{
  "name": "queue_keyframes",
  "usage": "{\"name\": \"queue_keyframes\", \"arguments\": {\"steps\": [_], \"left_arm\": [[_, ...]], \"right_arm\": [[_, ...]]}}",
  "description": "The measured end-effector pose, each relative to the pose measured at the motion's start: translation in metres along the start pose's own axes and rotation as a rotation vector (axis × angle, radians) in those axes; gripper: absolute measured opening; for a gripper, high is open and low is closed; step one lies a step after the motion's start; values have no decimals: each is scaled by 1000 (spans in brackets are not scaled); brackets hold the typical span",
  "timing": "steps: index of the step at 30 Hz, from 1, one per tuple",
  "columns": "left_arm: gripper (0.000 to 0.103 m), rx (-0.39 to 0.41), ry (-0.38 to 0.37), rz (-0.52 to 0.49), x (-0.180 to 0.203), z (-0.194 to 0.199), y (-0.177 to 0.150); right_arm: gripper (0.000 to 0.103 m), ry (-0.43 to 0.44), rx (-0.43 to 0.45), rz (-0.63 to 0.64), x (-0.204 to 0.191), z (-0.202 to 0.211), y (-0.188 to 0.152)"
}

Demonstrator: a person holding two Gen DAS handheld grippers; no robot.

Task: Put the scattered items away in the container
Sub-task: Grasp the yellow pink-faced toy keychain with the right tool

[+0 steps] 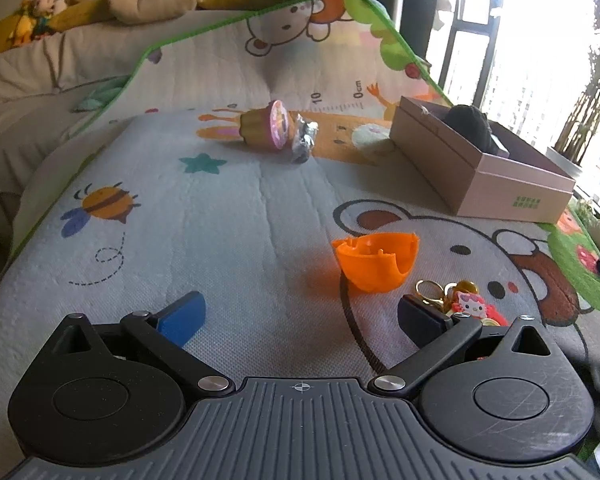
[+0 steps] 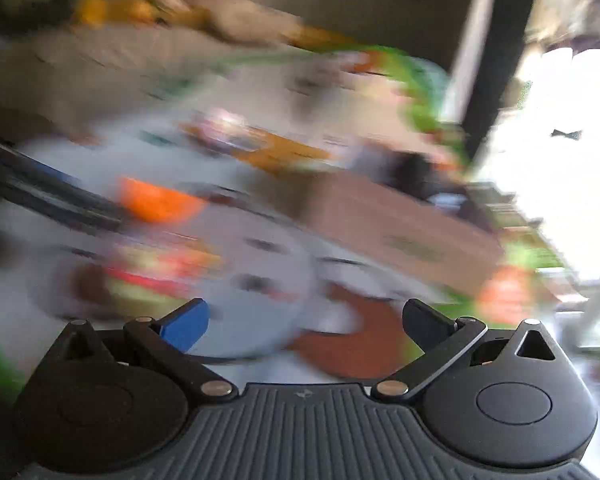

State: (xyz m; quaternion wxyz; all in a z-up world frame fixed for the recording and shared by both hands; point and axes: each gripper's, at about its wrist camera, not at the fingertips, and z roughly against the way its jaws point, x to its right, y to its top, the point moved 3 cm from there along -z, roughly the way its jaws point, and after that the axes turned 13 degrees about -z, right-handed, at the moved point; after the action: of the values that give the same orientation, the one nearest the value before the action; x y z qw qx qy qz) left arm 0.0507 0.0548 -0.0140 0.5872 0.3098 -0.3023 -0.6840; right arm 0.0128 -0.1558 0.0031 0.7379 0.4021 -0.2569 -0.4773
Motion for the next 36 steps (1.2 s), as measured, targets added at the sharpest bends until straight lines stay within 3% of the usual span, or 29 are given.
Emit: {"name": "queue_keyframes", "arguments": {"steps": [2,5,9,13,15,17,20,23,25,28,32,33,36], "left_arm": [[103,-10,10,-18,1,-1,0],[103,-45,42,-82,9,-5,1],[103,-51,39,-105,11,-5,1],[103,-40,20,-106,12,-4,0],[103,-43,25,-110,14,-4,1],[103,-39,25,-100,14,-4,1],[103,-23,10,-65,9,-3,1],[103,-7,-9,-36,5,-2,0],[103,-5,-12,-34,4,-2,0],[103,-9,-6,-42,4,-1,0],[103,-5,-10,-35,4,-1,0],[103,-4,-11,-33,4,-1,0],[103,-4,-11,-32,5,-1,0]], "right_arm": [[103,60,-7,32,-15,-1,-1],[103,38,-29,52,-22,-14,-1],[103,-64,-26,28,-3,-21,0],[103,-294,4,41,27,-36,0],[103,-326,4,-9,40,-36,2],[103,-276,9,-92,48,-29,6],[102,-82,6,-197,41,-17,10],[88,26,-12,-115,14,-15,5],[80,19,-22,-44,0,-20,0],[76,-56,-25,-30,6,-31,2],[76,-280,7,-72,34,-40,8],[76,-284,10,-85,39,-40,9],[78,-133,1,-144,40,-32,13]]}}
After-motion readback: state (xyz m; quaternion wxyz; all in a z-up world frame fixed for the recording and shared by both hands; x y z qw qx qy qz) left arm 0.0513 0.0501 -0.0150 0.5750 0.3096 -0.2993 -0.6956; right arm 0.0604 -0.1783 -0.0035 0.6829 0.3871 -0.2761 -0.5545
